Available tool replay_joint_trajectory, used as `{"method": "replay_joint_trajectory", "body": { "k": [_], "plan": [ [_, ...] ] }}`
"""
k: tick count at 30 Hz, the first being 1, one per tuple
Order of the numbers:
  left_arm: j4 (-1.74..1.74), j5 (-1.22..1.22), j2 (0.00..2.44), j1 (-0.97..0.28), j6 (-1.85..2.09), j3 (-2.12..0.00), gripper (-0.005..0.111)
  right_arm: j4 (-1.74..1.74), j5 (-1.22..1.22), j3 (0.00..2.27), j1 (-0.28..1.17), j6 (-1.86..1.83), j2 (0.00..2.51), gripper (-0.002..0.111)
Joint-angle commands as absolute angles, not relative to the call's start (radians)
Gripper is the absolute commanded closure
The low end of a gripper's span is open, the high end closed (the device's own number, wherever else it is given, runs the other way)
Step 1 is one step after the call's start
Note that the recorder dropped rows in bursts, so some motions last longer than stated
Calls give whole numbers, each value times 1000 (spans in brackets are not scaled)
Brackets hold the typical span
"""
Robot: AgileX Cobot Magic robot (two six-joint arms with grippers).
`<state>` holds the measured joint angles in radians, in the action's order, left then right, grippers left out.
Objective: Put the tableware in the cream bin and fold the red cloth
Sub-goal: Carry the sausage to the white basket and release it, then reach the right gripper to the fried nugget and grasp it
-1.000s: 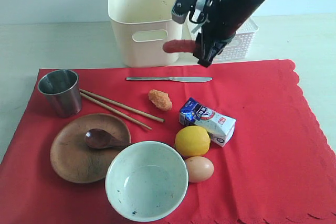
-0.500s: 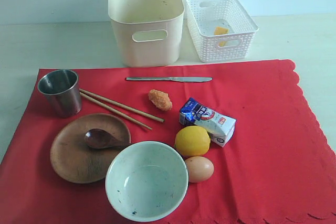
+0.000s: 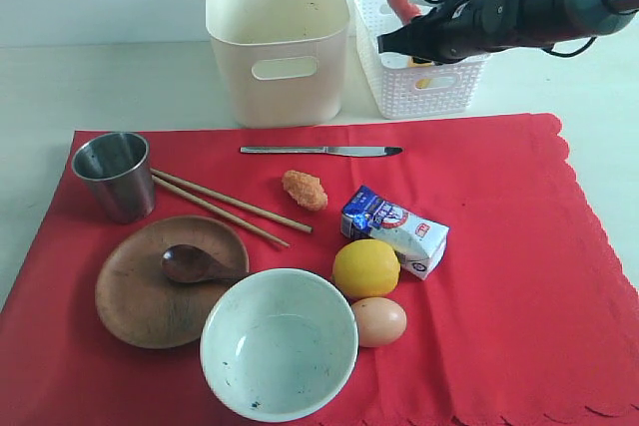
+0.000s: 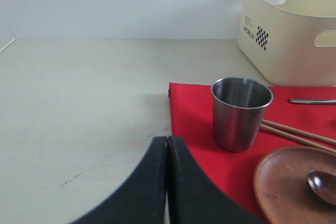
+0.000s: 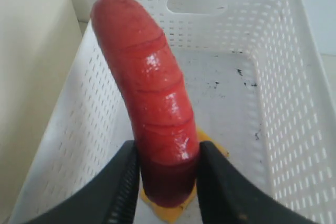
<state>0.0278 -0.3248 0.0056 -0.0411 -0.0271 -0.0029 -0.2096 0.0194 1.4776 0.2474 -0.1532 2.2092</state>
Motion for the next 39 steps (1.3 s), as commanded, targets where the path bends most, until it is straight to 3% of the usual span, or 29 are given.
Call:
{"method": "replay_joint_trajectory", "body": {
  "k": [1,9,14,20,23,27,32,39],
  "plan": [
    [35,-319,0,-39,-29,0,107,-209,0,1485,244,-145,2213,100],
    [35,-319,0,-39,-29,0,107,-209,6,1485,244,-145,2213,60],
    [35,-319,0,-39,-29,0,107,-203,30,1485,244,-147,2211,41],
    [35,-319,0,-39,-29,0,107,-202,153,1485,244,-152,2153,39],
    [35,-319,0,-39,-29,0,107,-202,278,1485,244,-220,2086,44],
    [35,-319,0,-39,-29,0,107,-205,440,1485,244,-240,1936,79],
    [35,-319,0,-39,-29,0,107,-452,681,1479,244,-514,1856,108],
    [35,-319,0,-39,-29,0,107,-605,690,1379,414,-698,1862,108]
  ]
}}
